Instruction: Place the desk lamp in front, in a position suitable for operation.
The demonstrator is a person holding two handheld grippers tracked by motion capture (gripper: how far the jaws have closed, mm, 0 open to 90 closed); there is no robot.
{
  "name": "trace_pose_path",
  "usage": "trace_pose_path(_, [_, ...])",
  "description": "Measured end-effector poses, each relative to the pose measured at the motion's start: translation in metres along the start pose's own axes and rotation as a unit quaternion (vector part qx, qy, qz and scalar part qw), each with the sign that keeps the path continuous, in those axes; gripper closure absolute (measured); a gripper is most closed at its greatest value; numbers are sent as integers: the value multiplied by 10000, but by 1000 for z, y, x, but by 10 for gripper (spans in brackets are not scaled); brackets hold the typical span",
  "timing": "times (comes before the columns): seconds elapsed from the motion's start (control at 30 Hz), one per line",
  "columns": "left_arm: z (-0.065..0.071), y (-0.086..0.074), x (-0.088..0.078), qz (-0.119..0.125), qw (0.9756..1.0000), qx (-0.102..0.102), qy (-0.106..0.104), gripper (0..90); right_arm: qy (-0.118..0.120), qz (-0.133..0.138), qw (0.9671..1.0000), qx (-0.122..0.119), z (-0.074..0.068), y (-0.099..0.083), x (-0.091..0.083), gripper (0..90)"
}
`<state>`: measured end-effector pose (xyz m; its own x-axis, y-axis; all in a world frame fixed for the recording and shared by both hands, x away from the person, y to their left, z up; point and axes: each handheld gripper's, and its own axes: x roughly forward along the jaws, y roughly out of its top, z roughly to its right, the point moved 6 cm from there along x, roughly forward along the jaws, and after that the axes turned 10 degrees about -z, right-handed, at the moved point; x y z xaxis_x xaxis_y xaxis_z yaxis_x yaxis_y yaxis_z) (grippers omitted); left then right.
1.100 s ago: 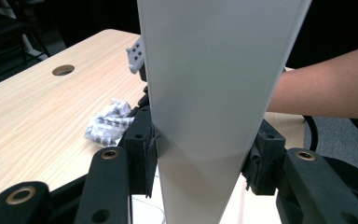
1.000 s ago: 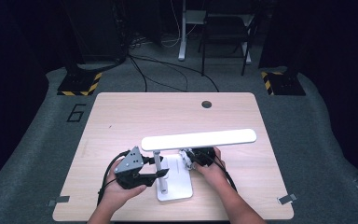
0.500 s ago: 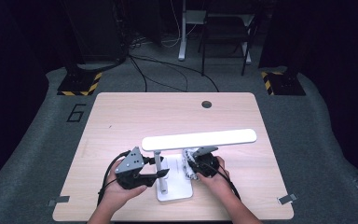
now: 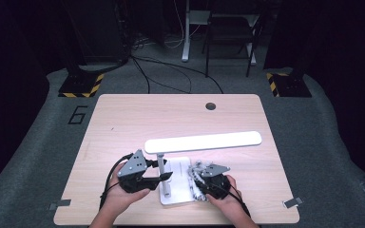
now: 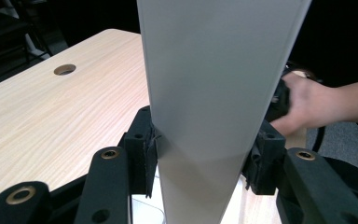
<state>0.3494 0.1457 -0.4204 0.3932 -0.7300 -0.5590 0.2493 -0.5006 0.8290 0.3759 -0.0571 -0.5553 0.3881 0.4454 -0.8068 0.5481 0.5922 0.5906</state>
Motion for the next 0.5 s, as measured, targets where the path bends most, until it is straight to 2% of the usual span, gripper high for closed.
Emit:
trace_pose_path(0.23, [0,0,0,-11,10000,-16,23,533,196,-5,9997,-118,-16,-20,-14,735])
trace_pose_path(0.33, [0,-1,-1,12,10000,-35,20,534,244,21,9993,-270,-19,-27,-19,733])
trace_pose_path(0.43, [-2,-1,-1,68,9999,-86,-1,535,316,67,9995,-64,-20,-31,-21,728])
trace_pose_path(0.5, [-5,-1,0,138,9998,-110,41,535,244,131,9996,23,-17,-28,-22,726])
